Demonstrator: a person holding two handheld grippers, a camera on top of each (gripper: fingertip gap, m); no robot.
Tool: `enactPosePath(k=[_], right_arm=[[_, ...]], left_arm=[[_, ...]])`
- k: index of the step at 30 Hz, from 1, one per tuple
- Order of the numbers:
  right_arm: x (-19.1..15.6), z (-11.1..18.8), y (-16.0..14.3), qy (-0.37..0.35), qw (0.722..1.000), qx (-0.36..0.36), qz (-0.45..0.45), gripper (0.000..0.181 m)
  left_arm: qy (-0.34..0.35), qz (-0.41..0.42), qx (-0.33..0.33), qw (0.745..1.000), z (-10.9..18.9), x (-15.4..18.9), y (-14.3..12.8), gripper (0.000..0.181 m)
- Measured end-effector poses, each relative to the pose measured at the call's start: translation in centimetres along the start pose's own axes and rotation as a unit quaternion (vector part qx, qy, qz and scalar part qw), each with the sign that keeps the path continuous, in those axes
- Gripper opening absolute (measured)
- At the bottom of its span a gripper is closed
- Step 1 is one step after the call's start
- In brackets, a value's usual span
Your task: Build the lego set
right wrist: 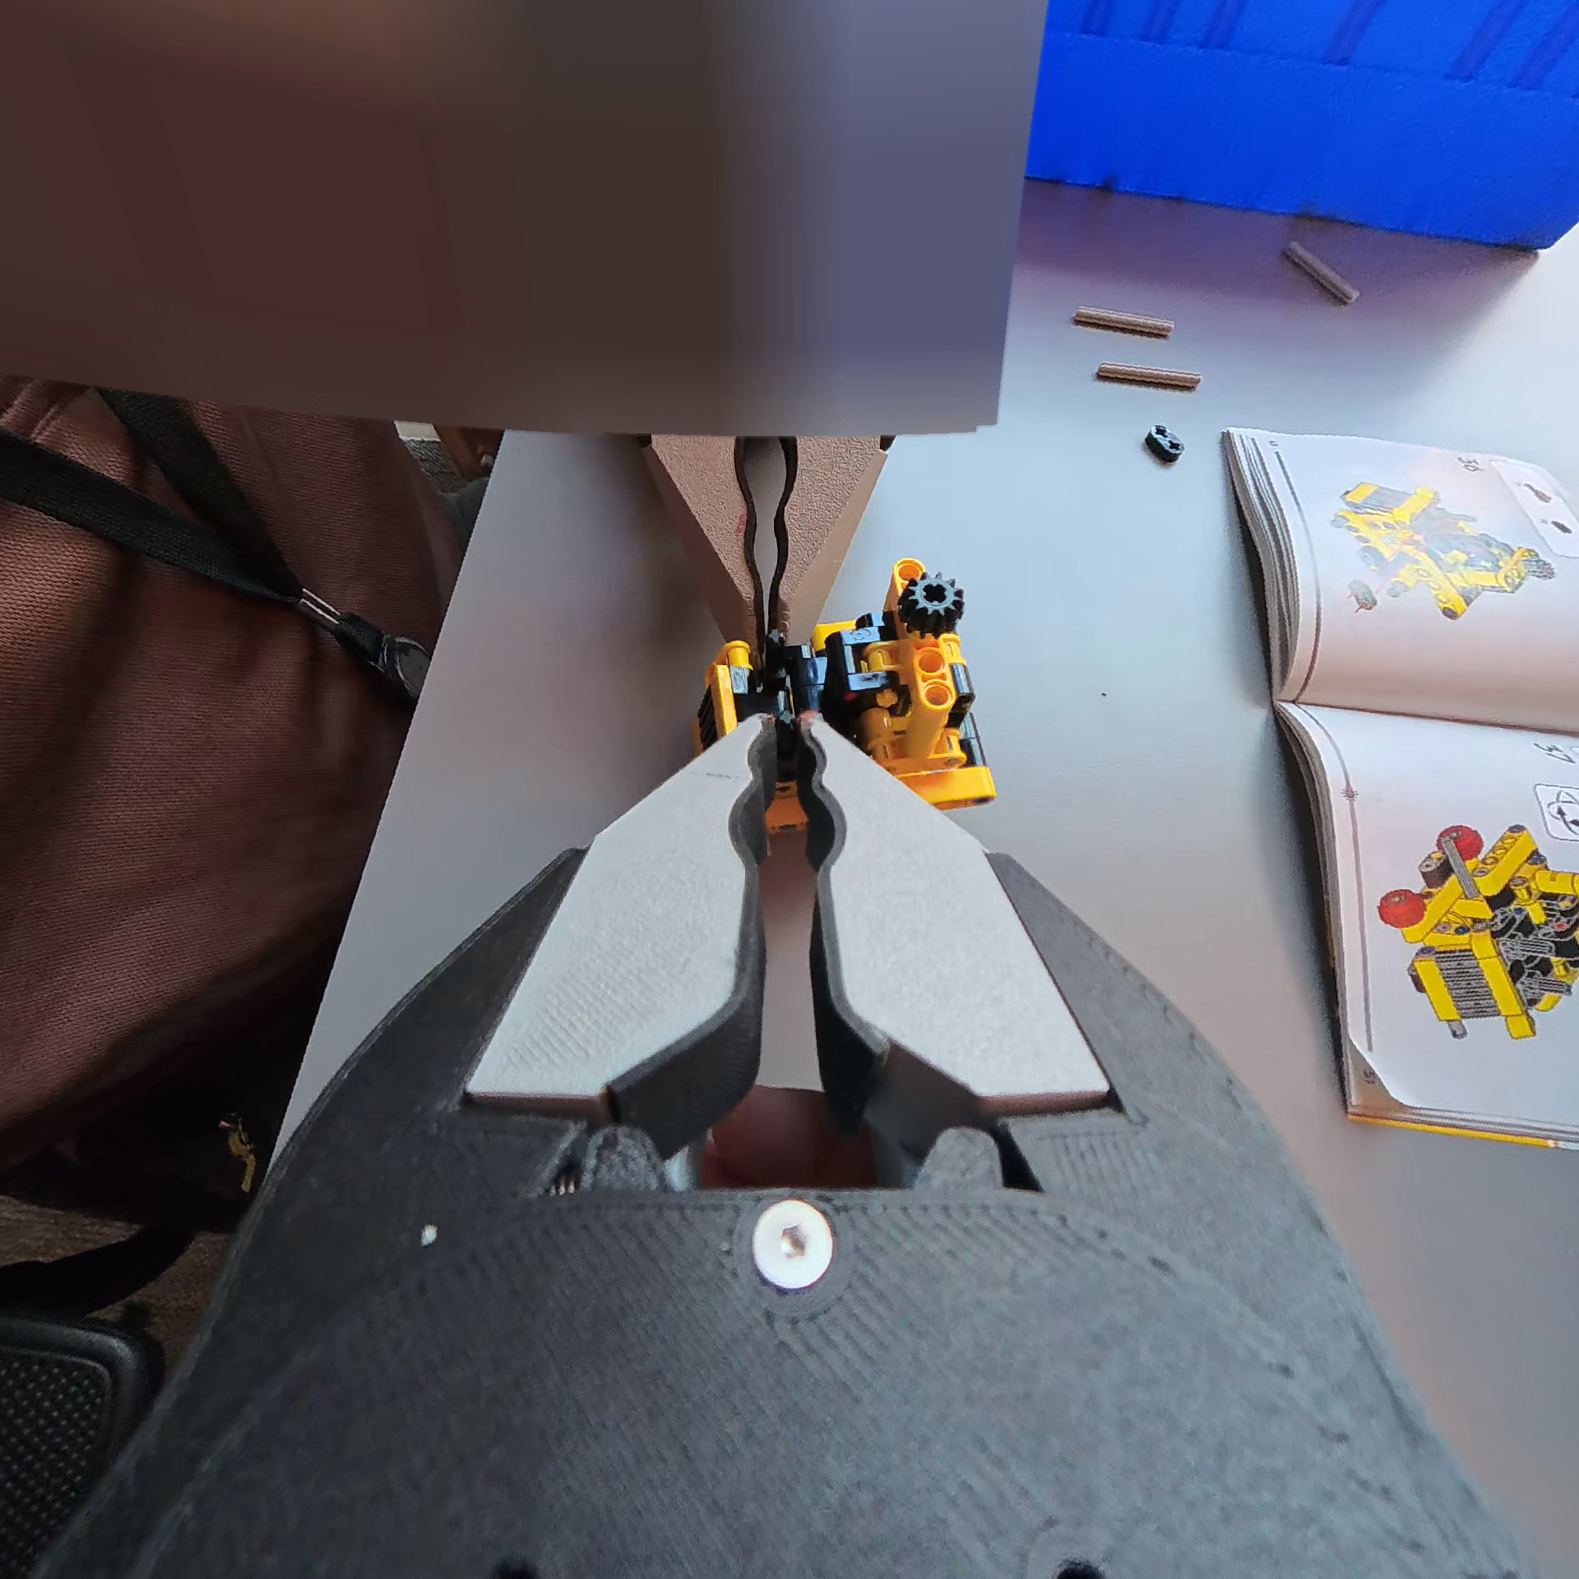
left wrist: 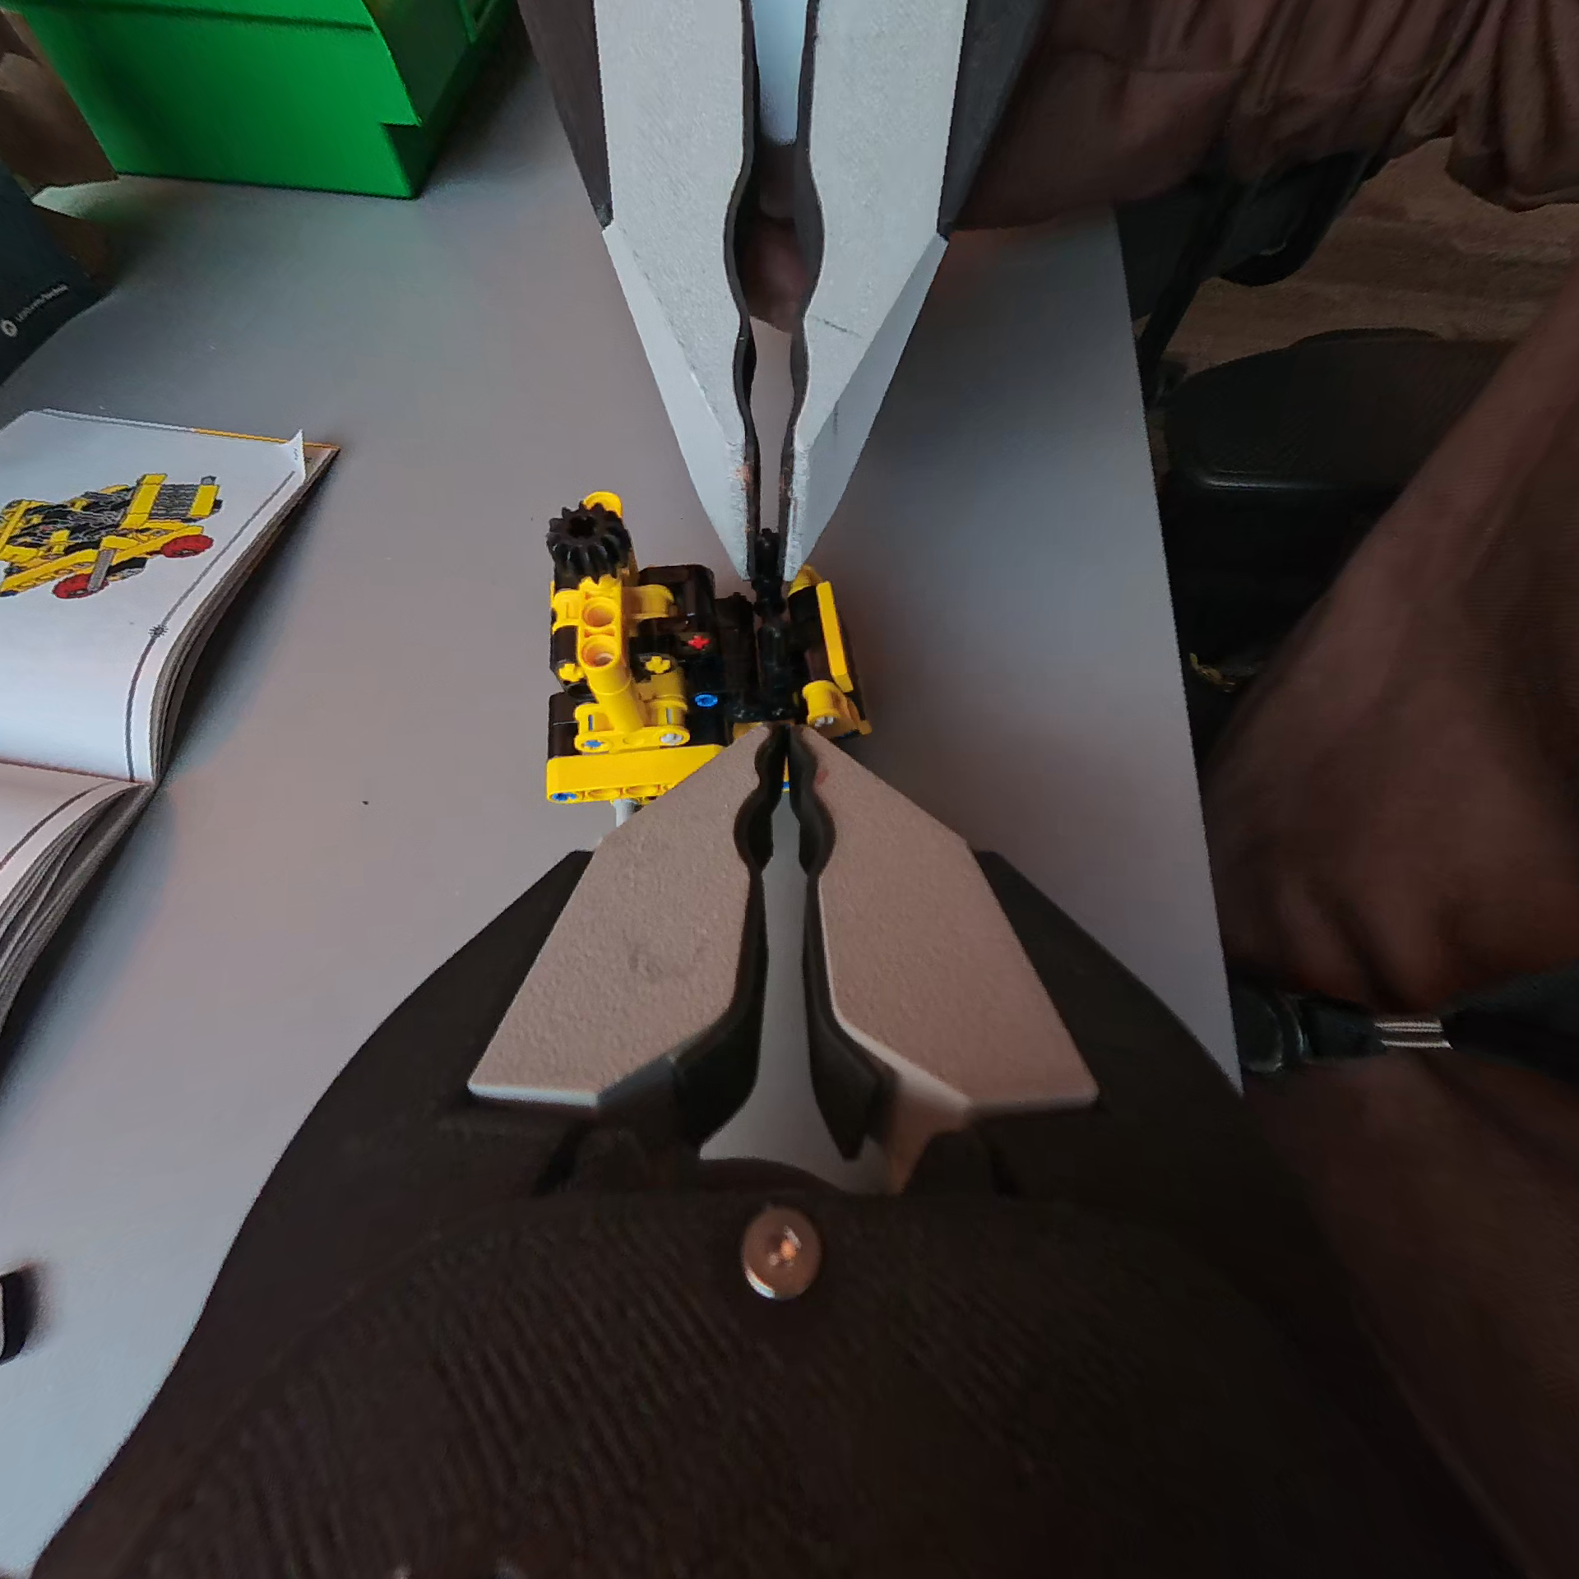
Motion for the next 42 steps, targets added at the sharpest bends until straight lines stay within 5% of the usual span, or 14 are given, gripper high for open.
enactPosePath(k=[42], right_arm=[[0.8, 0.6, -2.0, 0.048, 0.999, 0.015, -0.005, 0.000]], left_arm=[[-0.015, 0.022, 0.038, 0.999, 0.4, -0.2, 1.0, 0.000]])
Point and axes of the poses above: each gripper's, where its closed fingertips meet, z back along the fingers, y out of its top, x = y × z across the jaws, the point moved 1 cm from there along z, back along the fingers, and after that the axes turned 2 degrees about y, right-handed, at the moved point
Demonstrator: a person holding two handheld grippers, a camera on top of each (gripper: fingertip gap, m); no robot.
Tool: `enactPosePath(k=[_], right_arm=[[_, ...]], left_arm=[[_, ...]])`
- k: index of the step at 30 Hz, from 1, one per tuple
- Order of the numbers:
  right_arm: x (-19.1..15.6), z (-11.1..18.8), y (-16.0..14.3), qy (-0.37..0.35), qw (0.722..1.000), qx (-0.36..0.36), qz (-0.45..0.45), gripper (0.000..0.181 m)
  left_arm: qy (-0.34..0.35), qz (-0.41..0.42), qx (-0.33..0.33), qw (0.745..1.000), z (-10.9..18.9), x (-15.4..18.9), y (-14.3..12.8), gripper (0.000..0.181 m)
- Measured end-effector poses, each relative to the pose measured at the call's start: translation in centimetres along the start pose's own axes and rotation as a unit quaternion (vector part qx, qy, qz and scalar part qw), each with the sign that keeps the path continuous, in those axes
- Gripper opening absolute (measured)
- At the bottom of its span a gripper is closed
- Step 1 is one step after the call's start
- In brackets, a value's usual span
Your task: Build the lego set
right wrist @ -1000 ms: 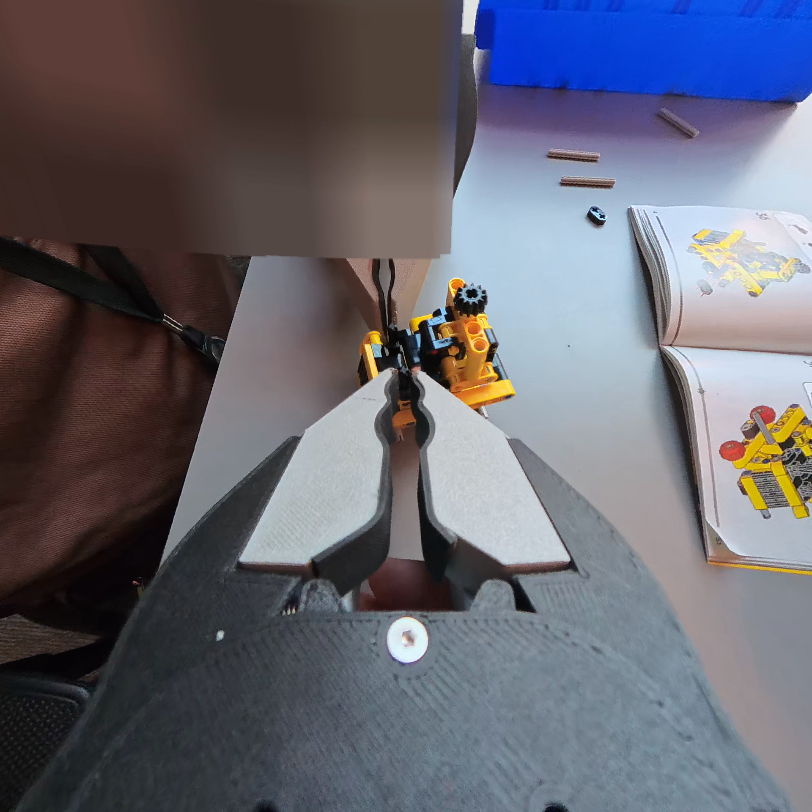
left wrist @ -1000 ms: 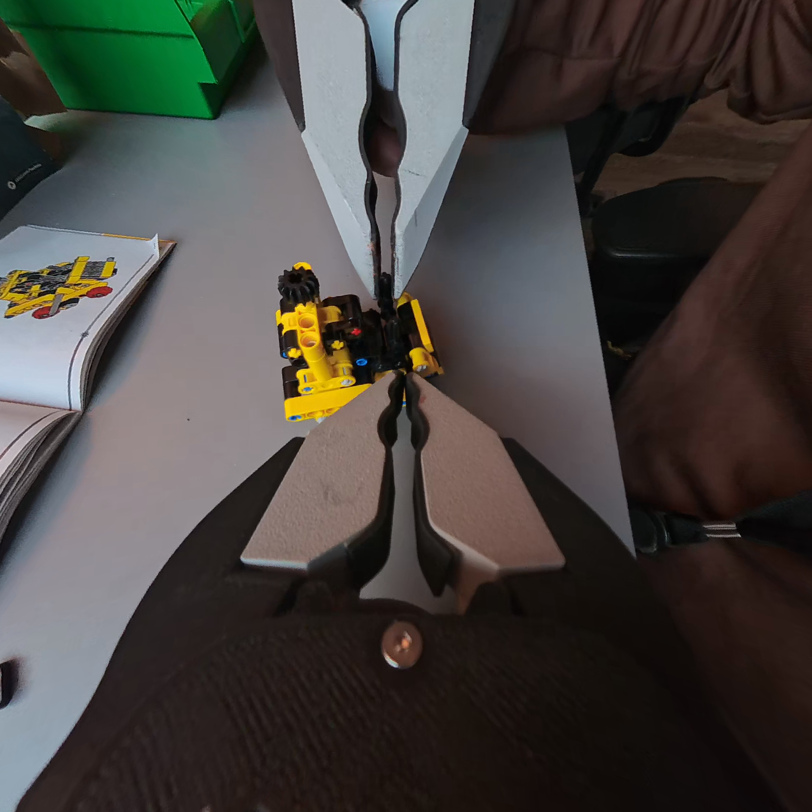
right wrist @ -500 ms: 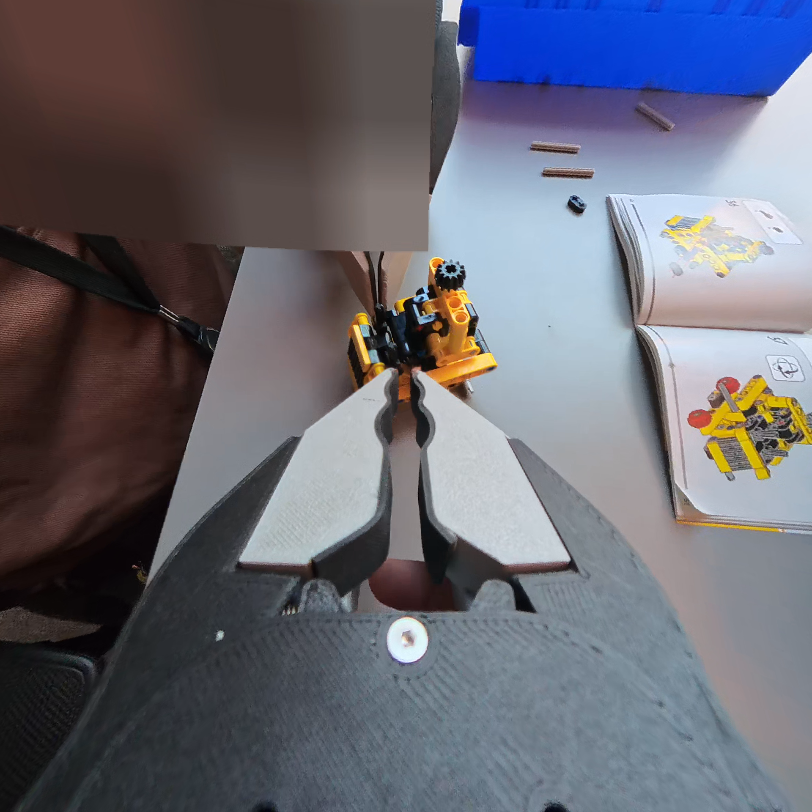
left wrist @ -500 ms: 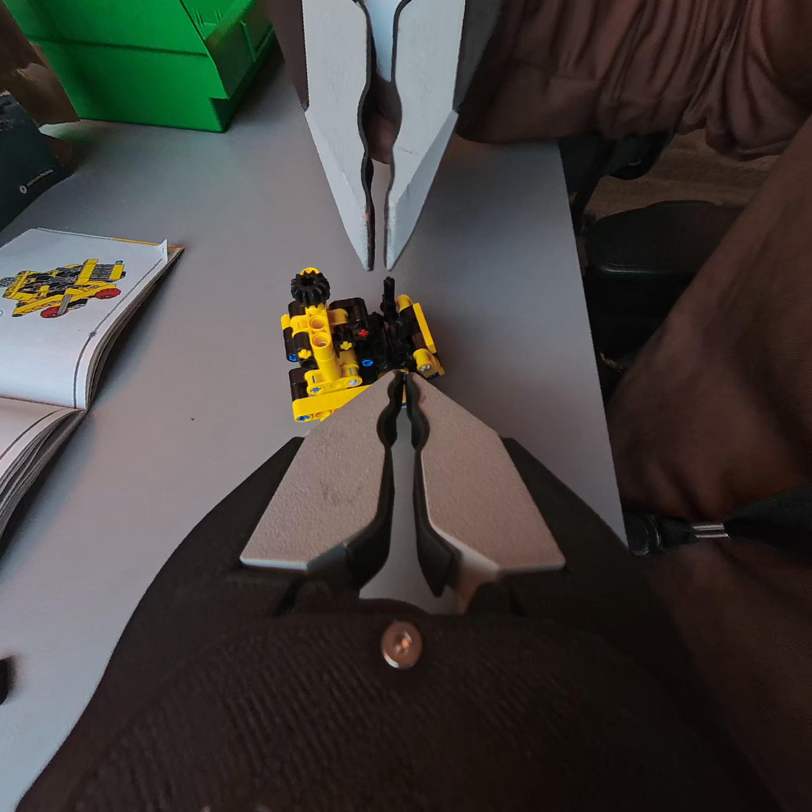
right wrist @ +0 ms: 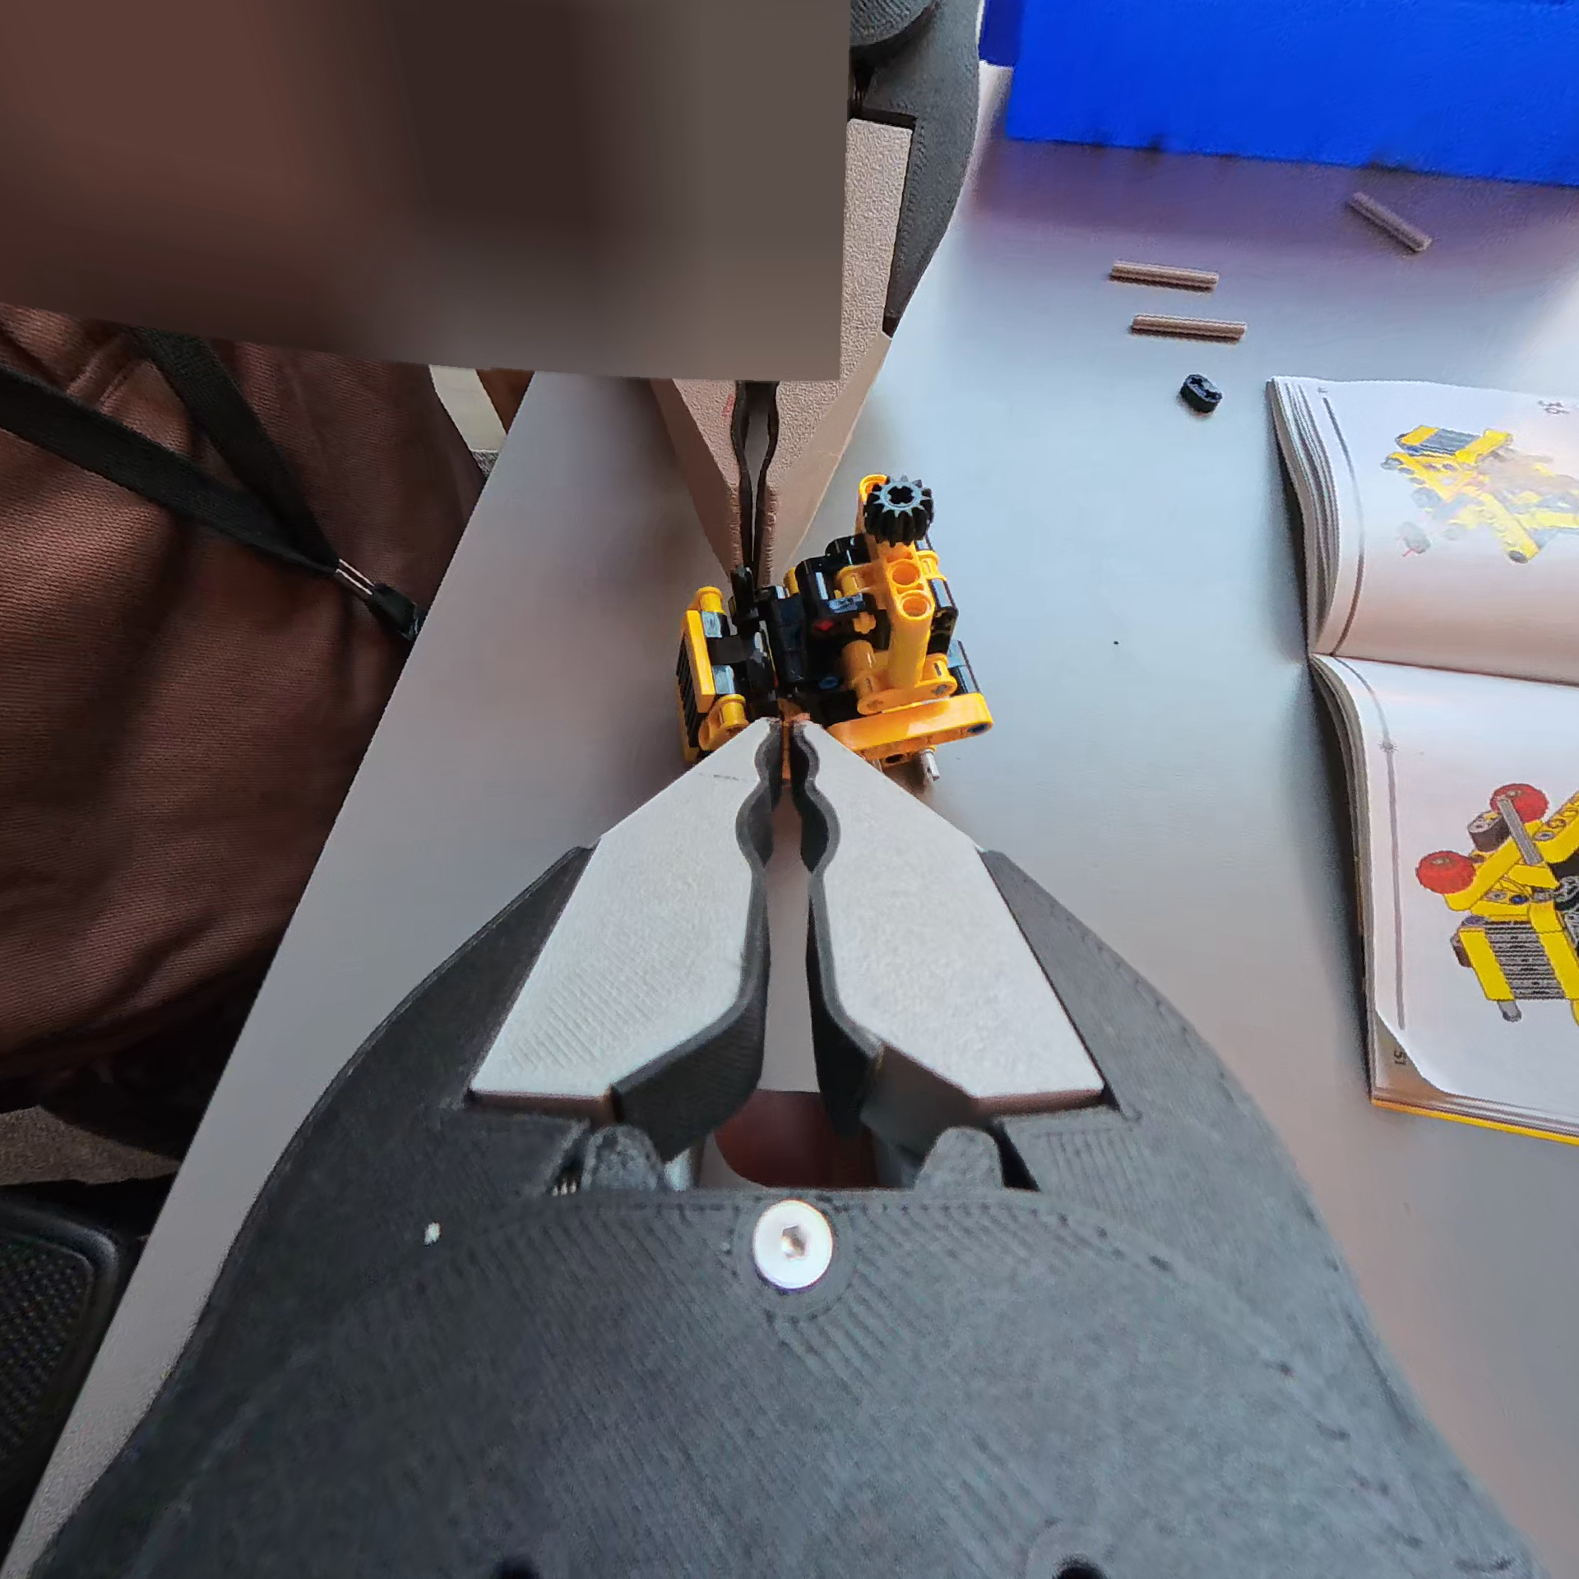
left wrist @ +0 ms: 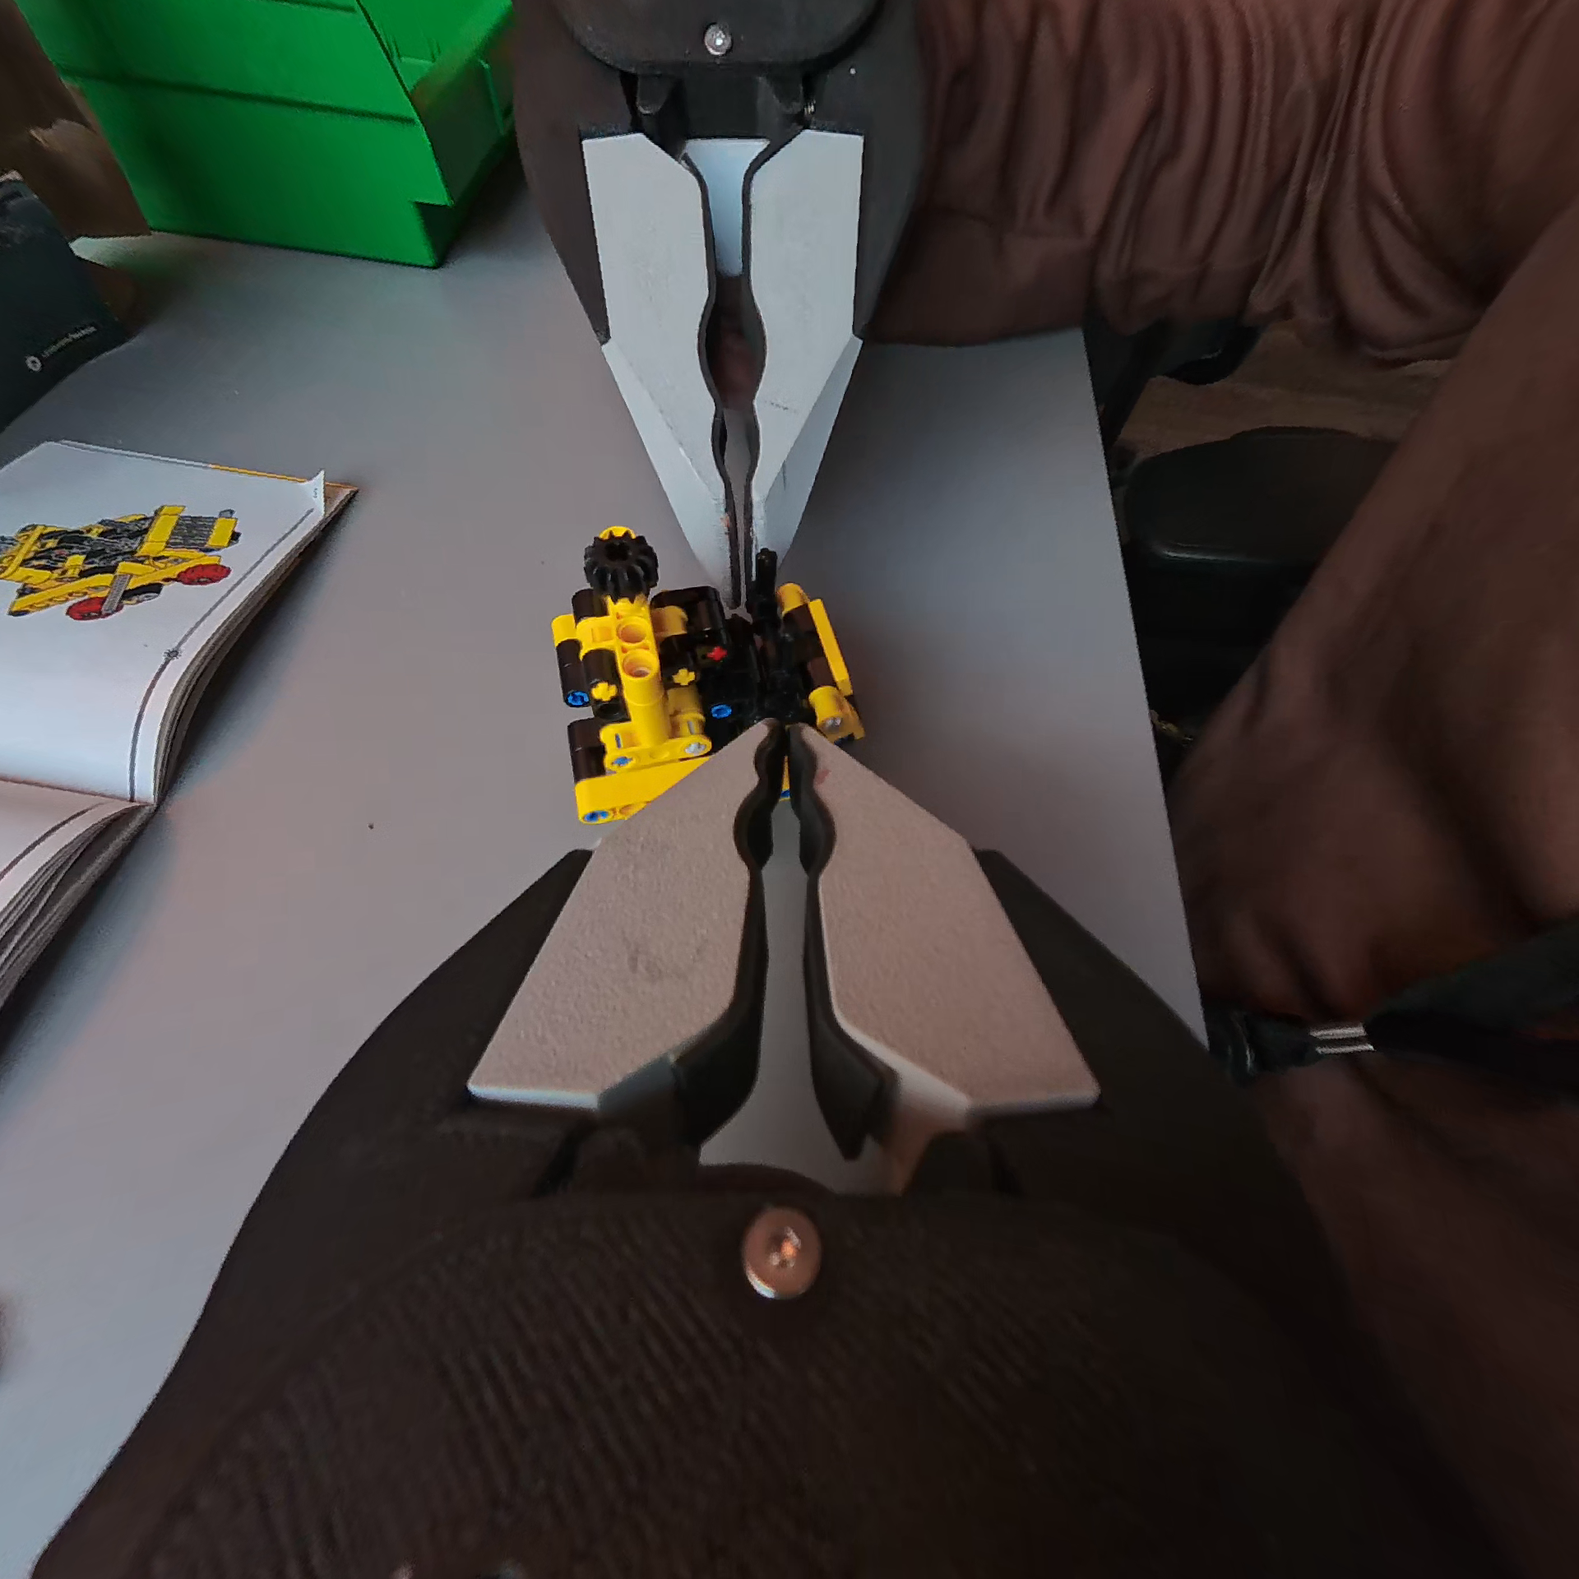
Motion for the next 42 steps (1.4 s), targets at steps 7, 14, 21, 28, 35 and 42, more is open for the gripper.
enactPosePath(k=[7, 14, 21, 28, 35, 42], right_arm=[[-0.2, 0.6, -0.2, 0.007, 1.000, 0.014, 0.008, 0.000], [-0.2, 0.6, 0.1, 0.017, 0.999, 0.026, 0.010, 0.000], [-0.3, 0.7, 0.1, 0.031, 0.999, 0.031, 0.004, 0.000], [-0.3, 0.7, 0.1, 0.036, 0.999, 0.032, 0.000, 0.000], [-0.1, 0.6, 0.3, 0.026, 0.999, 0.033, 0.006, 0.000], [-0.4, 0.8, 0.1, 0.037, 0.999, 0.032, 0.007, 0.000]], left_arm=[[-0.009, 0.009, 0.000, 1.000, -0.1, 0.0, 0.1, 0.000], [-0.005, 0.006, -0.001, 1.000, -0.4, 0.0, 0.2, 0.000], [-0.004, 0.011, -0.002, 1.000, -0.6, -0.1, 0.3, 0.000], [-0.002, 0.013, -0.002, 1.000, -0.6, 0.0, 0.3, 0.000], [-0.021, -0.013, -0.016, 1.000, -1.5, 1.7, 0.3, 0.000], [-0.010, 0.009, 0.005, 1.000, -0.8, 0.9, 0.6, 0.000]])
Point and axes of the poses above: each gripper's, where its closed fingertips meet, z back along the fingers, y out of its top, x = y × z across the jaws, the point moved 1 cm from there along z, back along the fingers, and after that the axes turned 2 degrees about y, right-handed, at the moved point
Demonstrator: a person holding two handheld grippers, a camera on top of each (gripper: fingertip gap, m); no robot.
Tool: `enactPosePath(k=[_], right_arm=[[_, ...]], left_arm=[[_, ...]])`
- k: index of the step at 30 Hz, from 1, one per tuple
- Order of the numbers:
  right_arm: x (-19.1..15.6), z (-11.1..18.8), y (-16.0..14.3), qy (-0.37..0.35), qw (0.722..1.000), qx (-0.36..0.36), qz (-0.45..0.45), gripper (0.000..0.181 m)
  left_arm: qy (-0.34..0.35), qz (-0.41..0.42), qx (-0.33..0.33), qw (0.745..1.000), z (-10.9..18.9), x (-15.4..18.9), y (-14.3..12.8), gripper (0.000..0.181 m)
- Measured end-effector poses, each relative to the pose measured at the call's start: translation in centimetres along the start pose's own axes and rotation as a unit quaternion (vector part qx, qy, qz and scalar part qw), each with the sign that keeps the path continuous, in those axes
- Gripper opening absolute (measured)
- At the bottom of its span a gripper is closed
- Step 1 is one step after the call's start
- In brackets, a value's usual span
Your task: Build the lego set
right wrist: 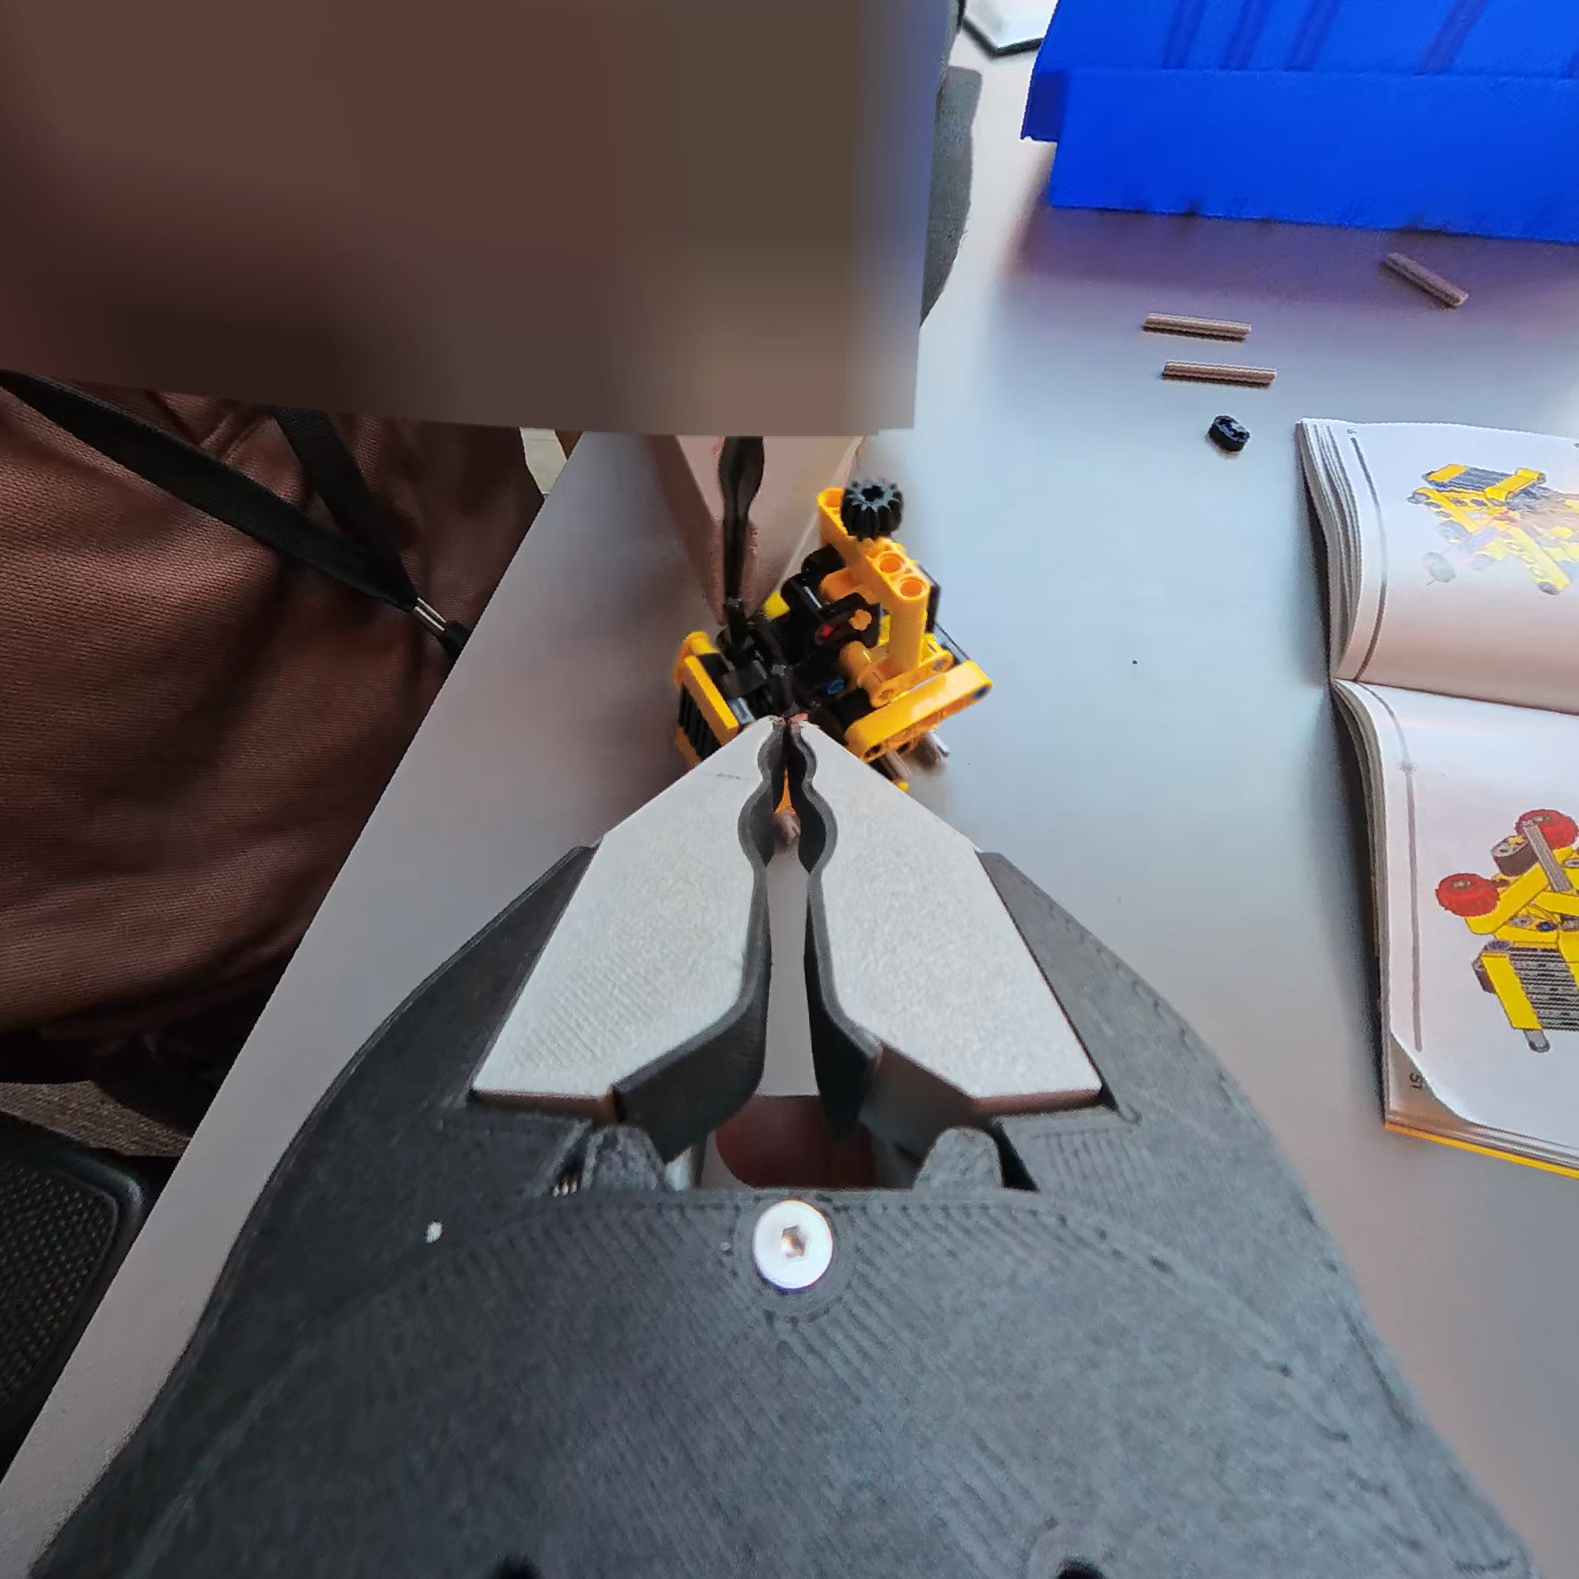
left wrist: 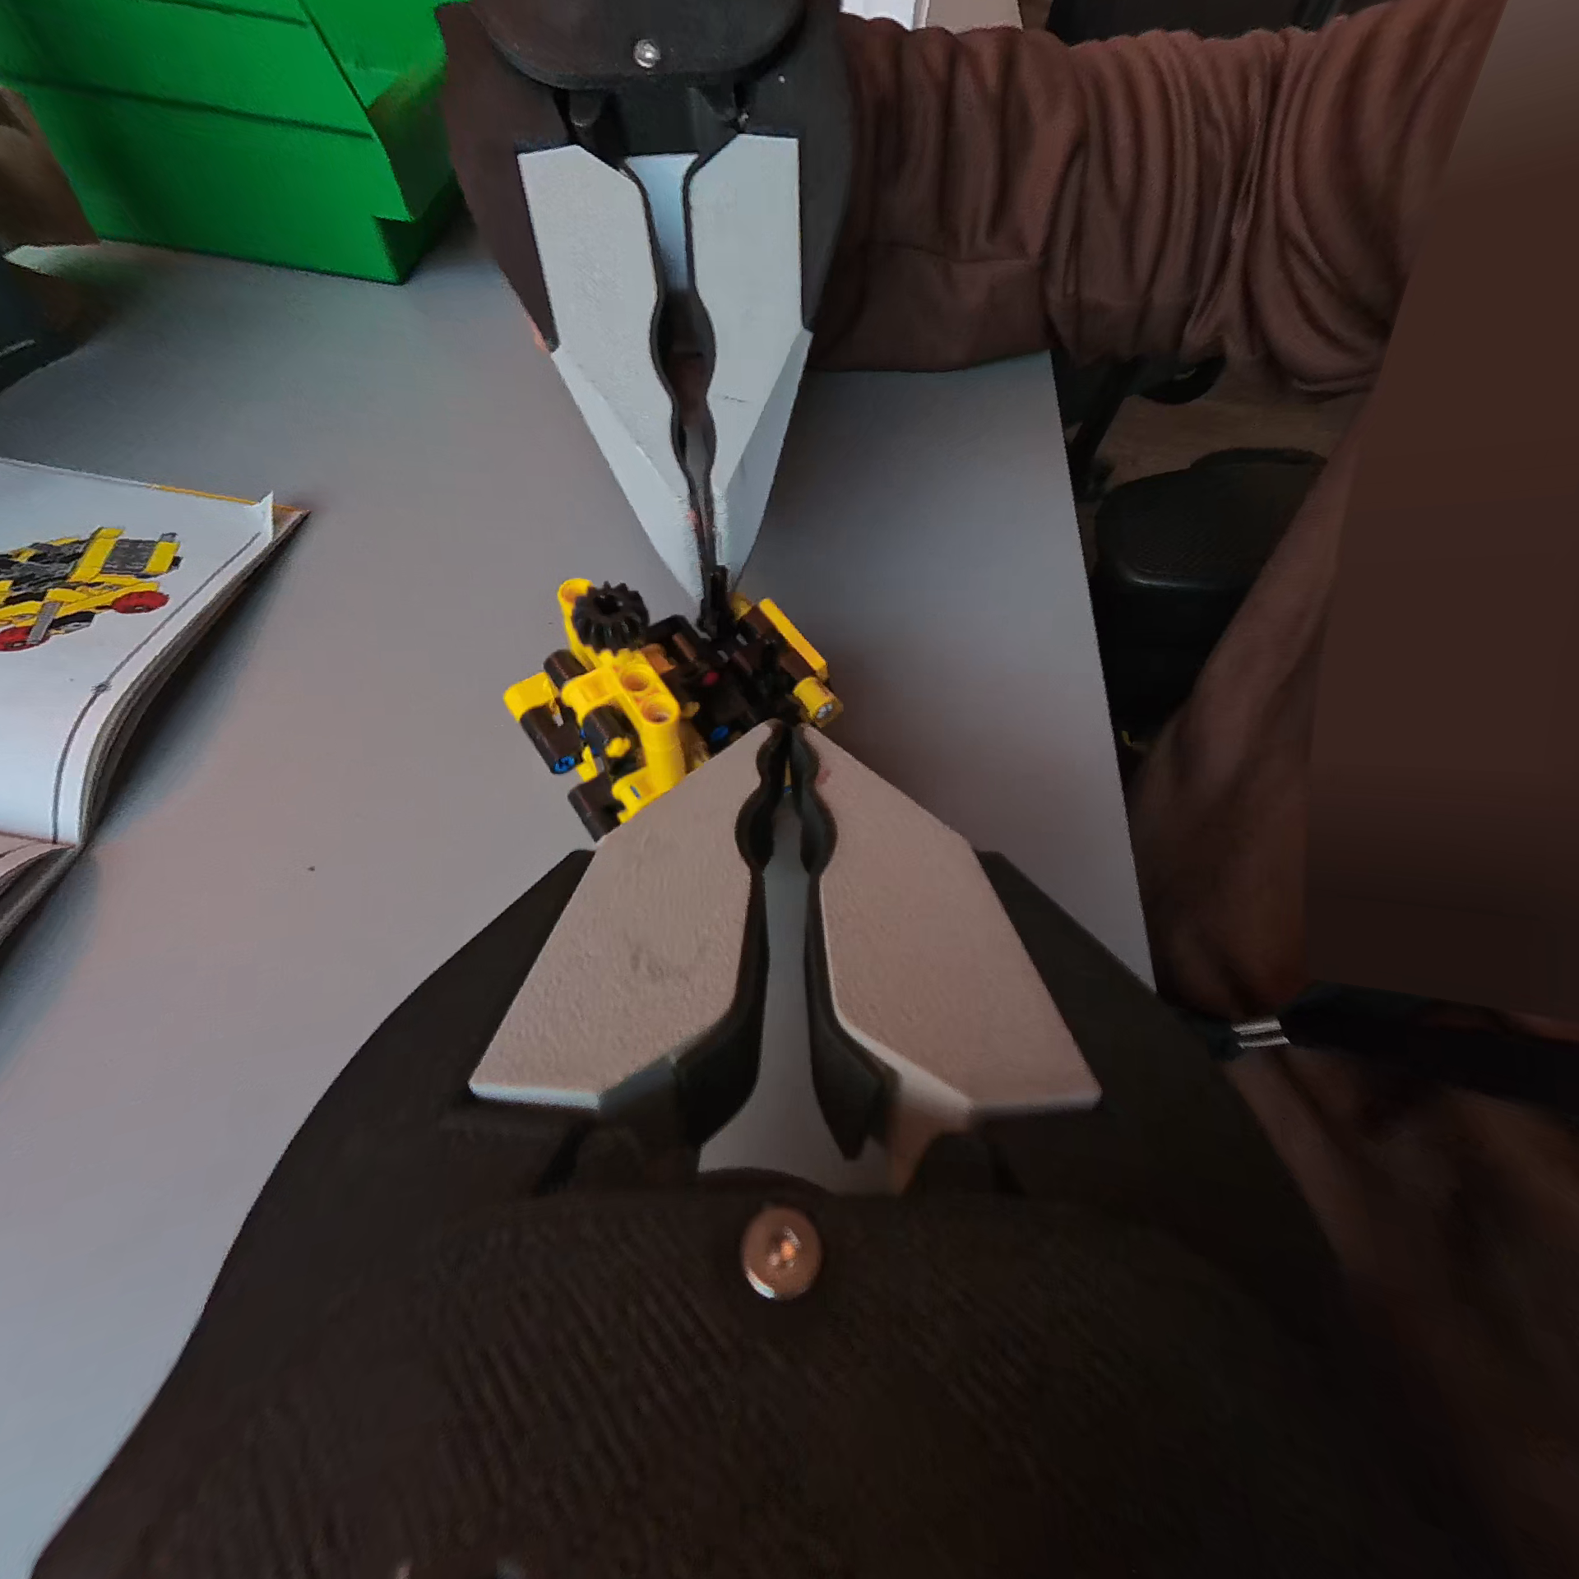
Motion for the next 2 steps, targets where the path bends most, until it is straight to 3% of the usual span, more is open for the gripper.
enactPosePath(k=[2], right_arm=[[-0.21, -0.06, 0.02, 0.005, 1.000, 0.000, 0.003, 0.000]], left_arm=[[0.007, 0.004, 0.001, 1.000, 0.24, -0.33, -0.08, 0.000]])
Point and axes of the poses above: each gripper's, where its closed fingertips meet, z back along the fingers, y out of its top, x = y × z across the jaws, the point moved 1 cm from there along z, back along the fingers, and after that the axes turned 2 degrees about y, right-handed, at the moved point
